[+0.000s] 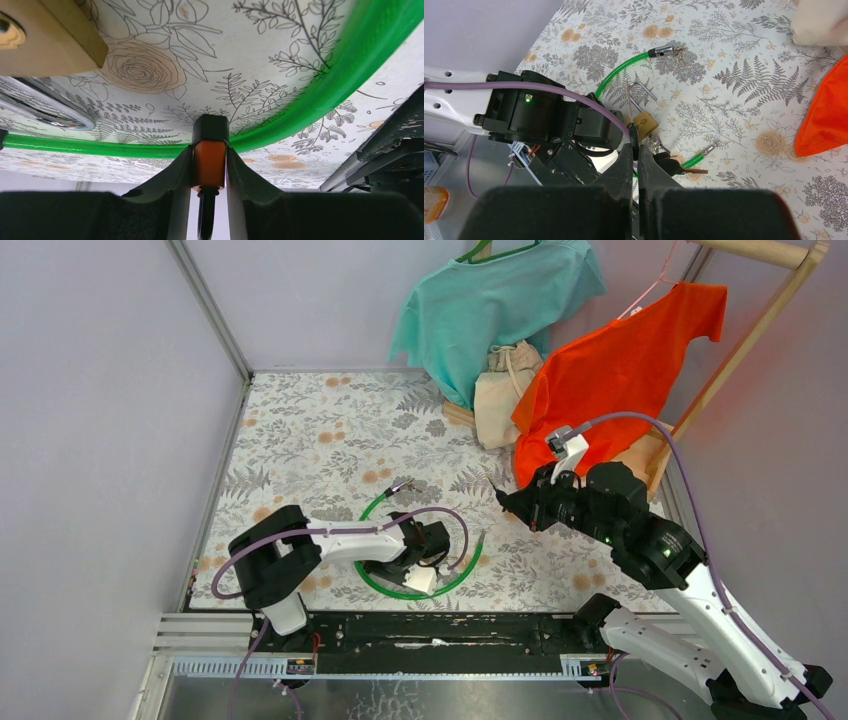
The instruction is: Unlock with the key
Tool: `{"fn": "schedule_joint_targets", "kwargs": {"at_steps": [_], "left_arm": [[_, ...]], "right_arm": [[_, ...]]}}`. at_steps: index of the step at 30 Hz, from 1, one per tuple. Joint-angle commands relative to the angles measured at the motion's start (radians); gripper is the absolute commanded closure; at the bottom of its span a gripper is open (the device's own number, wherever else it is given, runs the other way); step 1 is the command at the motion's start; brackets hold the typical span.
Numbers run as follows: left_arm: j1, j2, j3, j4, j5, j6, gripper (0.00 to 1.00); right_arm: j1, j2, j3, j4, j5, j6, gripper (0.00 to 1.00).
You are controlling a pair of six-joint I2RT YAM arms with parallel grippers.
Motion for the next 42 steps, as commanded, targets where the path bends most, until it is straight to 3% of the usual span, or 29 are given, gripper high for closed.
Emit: {"fn": "schedule_joint_targets", "kwargs": {"at_steps": [1,4,8,14,18,23,28,36,42], "left_arm": [[-0.002,-0.006,0.017,-0.003,-0.002,-0.021,1.00],[0.042,-0.059,0.081,-0.014,0.057,-0.034,1.00],[0.202,-0.132,0.253,-0.045,0.211,-0.090,1.00],[0.483,-0.248,0.504,-0.185,0.638,-0.035,1.00],[0.581,-0.270,0.612,-0.288,0.928,0.031,1.00],[0.597,-0.230,0.730,-0.480,1.268,0.196,1.00],[0.598,-0.239,0.748,-0.487,1.467,0.280,1.00],[0.576,-0.265,0.748,-0.487,1.642,0.389,1.00],[0.520,-0.227,0.774,-0.486,1.722,0.338,1.00]], "right_arm": [[0.001,0.005,0.031,0.025,0.013,-0.014,1.00],[0.001,0.013,0.047,0.017,0.021,-0.024,1.00],[0.000,0.034,0.079,0.011,0.023,-0.045,1.00],[0.001,0.092,0.118,0.011,-0.027,-0.081,1.00],[0.001,0.142,0.146,0.030,-0.116,-0.114,1.00],[0.001,0.238,0.188,0.033,-0.344,-0.138,1.00],[0.001,0.277,0.182,0.053,-0.548,-0.142,1.00],[0.021,0.257,0.202,-0.096,-0.614,-0.221,1.00],[0.056,0.233,0.249,-0.243,-0.561,-0.264,1.00]]}}
